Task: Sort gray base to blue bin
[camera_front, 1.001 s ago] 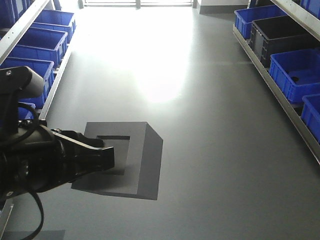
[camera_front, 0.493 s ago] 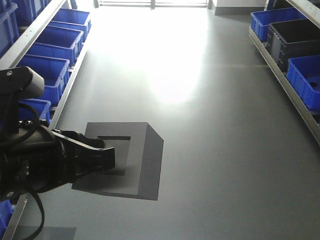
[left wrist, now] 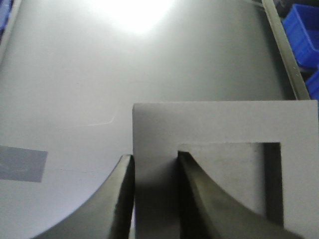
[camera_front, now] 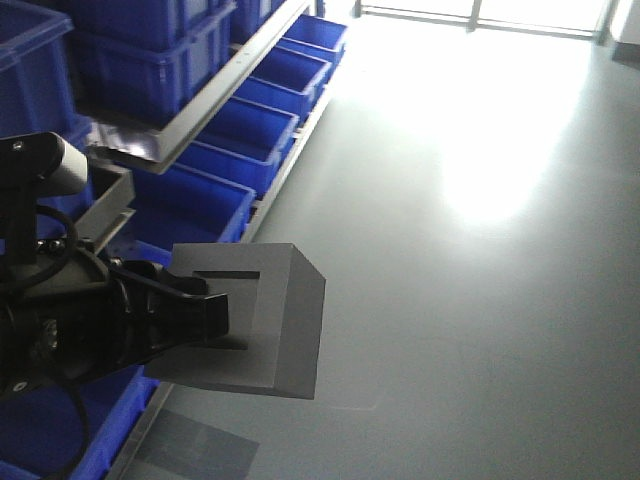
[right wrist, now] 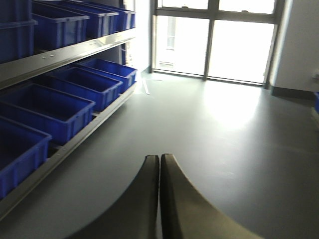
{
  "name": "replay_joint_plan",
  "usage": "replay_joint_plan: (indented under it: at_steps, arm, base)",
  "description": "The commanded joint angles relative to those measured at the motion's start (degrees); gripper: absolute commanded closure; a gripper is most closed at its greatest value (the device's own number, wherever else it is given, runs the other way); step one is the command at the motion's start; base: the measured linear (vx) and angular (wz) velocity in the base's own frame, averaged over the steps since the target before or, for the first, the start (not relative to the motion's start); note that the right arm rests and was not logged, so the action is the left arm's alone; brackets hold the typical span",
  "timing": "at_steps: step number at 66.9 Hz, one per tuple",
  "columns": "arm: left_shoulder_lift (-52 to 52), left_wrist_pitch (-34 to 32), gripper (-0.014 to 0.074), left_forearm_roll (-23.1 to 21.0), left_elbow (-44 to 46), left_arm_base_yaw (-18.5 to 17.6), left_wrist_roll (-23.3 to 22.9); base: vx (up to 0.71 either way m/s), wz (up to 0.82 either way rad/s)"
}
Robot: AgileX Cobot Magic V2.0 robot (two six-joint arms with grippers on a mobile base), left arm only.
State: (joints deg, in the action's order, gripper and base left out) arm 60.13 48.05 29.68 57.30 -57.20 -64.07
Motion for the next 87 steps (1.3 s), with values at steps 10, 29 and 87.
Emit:
replay_joint_plan:
  at_steps: [10, 29, 87]
  arm:
    - [-1.0, -3.7, 0.0602, 2.4, 2.0, -0.4, -0.5]
    - [-1.0, -3.7, 0.0602, 2.4, 2.0, -0.4, -0.5]
    - [-1.0, -3.7, 0.0602, 2.4, 2.0, -0.4, -0.5]
  base:
    - [0.09, 0.85]
    - [0.06, 0.77]
    - [0.01, 0.68]
